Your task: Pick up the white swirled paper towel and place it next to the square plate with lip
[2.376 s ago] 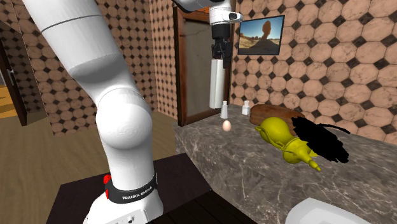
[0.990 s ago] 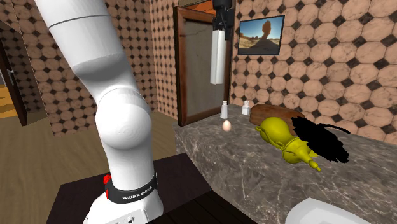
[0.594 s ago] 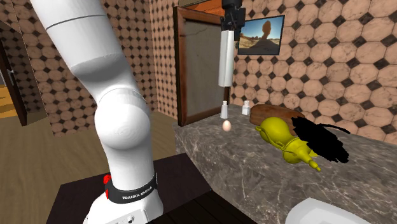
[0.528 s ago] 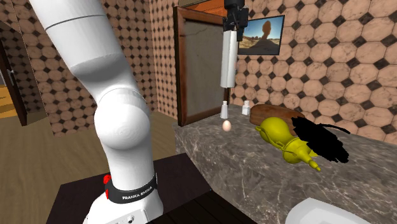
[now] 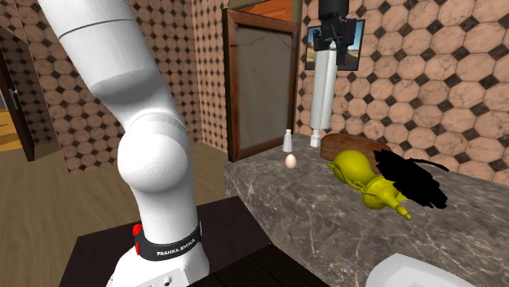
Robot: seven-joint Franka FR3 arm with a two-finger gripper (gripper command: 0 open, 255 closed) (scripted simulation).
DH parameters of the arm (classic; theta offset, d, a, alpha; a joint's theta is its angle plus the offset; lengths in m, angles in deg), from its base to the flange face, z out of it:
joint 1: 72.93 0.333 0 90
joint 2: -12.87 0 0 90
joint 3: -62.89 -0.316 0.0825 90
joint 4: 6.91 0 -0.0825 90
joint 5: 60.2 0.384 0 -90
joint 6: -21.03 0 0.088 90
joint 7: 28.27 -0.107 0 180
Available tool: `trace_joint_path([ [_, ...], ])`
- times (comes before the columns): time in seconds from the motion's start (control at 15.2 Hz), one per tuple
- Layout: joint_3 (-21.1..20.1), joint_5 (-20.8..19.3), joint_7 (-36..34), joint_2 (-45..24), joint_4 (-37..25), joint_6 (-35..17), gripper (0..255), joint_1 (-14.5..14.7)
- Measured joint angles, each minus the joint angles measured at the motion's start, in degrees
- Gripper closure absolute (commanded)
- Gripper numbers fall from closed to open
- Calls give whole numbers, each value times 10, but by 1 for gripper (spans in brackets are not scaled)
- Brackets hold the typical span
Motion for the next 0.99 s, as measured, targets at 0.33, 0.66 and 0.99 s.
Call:
trace_joint_path([
  [0.33, 39, -11, 59, -14, 22, -37, 255, -23],
  [0.66, 78, -20, 120, -41, 23, -68, 255, -47],
  [0.99, 112, -26, 174, -85, 9, -101, 255, -71],
])
